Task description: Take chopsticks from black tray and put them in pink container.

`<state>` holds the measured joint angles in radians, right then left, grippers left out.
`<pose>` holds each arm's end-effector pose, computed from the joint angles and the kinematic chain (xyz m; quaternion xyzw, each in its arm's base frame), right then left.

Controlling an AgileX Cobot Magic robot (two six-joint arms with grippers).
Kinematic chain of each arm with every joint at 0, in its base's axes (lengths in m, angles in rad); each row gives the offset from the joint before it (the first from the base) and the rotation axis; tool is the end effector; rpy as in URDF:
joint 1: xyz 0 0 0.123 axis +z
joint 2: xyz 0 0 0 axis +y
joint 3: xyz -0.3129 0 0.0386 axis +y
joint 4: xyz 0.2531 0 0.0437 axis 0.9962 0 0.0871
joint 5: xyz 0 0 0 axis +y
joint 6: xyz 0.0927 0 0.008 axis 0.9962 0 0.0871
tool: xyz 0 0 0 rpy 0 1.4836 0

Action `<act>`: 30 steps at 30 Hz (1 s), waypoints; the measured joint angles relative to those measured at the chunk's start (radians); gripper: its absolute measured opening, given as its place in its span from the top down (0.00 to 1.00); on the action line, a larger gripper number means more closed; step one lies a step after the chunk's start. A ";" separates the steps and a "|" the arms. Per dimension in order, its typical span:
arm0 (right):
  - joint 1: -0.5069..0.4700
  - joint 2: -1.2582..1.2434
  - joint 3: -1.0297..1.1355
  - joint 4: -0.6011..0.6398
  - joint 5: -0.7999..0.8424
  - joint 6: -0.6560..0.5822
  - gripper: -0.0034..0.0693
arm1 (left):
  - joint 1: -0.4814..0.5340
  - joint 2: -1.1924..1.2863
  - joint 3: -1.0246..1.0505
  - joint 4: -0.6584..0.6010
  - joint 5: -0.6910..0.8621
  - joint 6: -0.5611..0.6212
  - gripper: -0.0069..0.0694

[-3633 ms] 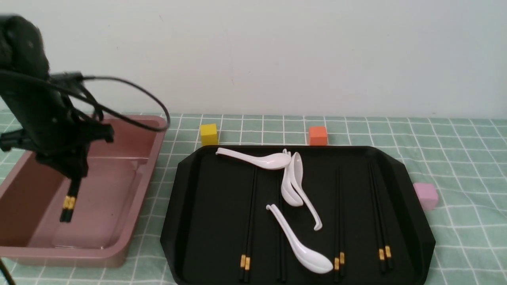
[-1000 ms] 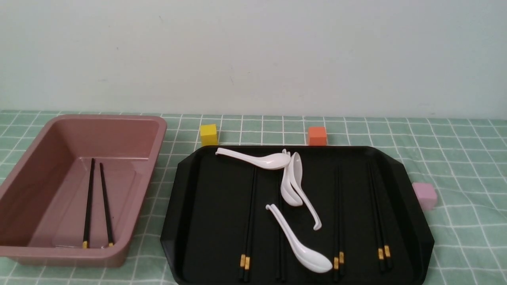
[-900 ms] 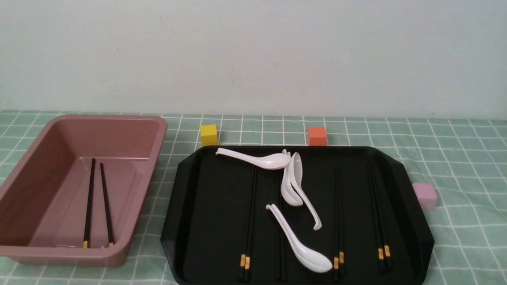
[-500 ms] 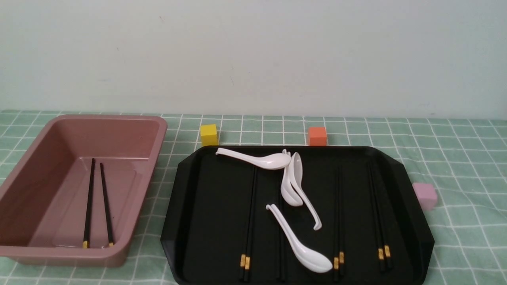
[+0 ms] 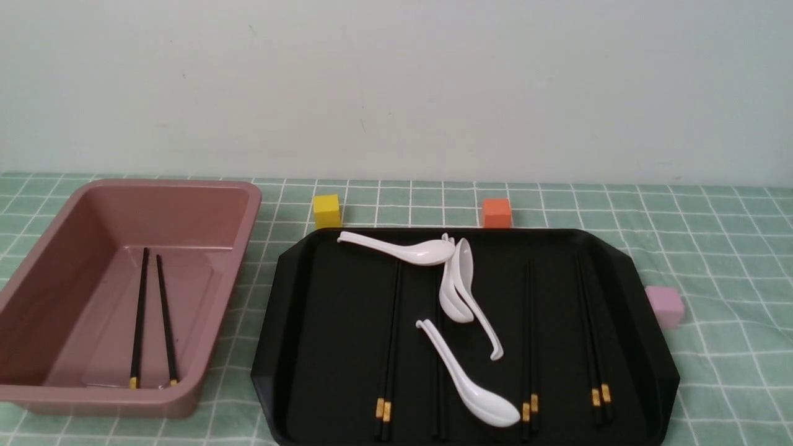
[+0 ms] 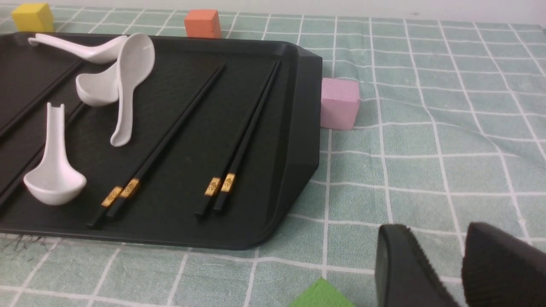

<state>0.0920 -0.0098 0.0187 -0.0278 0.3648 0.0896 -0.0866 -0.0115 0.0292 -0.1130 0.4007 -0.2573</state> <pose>0.0294 0.0018 0.1736 -0.0084 0.8007 0.0426 0.5975 0.0280 -0.0065 0.1671 -0.0987 0.8072 -0.1467 0.5632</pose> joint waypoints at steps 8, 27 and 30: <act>0.000 0.000 0.000 0.000 0.000 0.000 0.62 | 0.000 0.000 0.000 0.000 -0.001 0.000 0.88; 0.000 0.000 0.000 0.000 0.000 0.000 0.62 | 0.000 0.000 0.000 0.001 0.000 0.000 0.87; 0.000 0.000 0.000 0.000 0.000 0.000 0.62 | 0.000 0.000 0.000 0.001 0.000 0.000 0.86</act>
<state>0.0920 -0.0098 0.0187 -0.0278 0.3648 0.0896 -0.0866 -0.0115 0.0292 -0.1118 0.4003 -0.2569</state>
